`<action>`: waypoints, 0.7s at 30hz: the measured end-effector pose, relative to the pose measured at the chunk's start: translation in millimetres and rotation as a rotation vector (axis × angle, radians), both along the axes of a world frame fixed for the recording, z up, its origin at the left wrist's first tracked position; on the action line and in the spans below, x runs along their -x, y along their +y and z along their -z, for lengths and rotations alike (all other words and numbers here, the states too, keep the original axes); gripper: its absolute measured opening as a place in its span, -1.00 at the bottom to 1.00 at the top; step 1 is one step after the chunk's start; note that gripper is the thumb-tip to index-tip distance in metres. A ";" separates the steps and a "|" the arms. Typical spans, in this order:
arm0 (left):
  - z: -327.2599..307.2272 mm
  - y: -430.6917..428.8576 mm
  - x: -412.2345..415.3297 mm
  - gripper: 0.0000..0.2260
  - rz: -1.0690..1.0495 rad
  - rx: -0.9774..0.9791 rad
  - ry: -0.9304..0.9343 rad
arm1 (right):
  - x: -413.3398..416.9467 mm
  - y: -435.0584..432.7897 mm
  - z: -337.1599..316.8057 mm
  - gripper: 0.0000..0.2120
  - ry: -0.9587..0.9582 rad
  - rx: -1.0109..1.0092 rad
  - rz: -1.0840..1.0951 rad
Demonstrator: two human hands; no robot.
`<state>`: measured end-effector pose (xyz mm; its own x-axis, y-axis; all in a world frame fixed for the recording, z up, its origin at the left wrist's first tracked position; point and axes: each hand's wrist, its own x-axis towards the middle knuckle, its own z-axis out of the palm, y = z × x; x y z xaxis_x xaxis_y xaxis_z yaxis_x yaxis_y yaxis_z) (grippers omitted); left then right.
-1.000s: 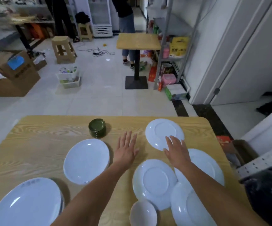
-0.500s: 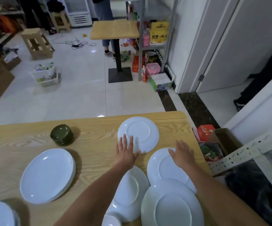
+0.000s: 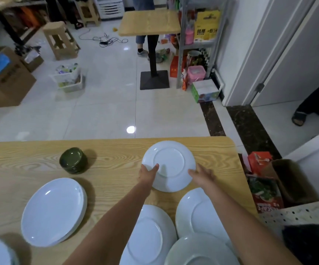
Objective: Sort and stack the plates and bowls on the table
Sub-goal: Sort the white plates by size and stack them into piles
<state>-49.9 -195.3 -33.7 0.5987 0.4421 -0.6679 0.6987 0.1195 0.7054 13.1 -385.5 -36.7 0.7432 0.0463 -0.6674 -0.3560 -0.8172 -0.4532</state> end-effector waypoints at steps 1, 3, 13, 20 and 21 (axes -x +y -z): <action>0.9 1.8 -3.5 -0.38 -0.048 0.030 0.004 | -4.9 2.1 0.4 -0.38 0.019 -0.025 0.050; 0.3 5.2 -11.0 -0.41 -0.119 0.063 0.028 | -12.8 6.1 2.4 -0.35 0.052 -0.067 0.149; -9.3 22.4 -20.8 -0.50 -0.296 0.429 0.053 | -17.9 9.0 14.7 -0.43 0.077 -0.318 0.491; -17.9 15.4 -2.7 -0.61 -0.412 0.416 0.099 | -6.8 8.6 6.3 -0.54 0.117 -0.401 0.526; -20.2 13.9 -1.5 -0.63 -0.441 0.399 0.077 | -5.3 10.1 4.7 -0.53 0.134 -0.418 0.519</action>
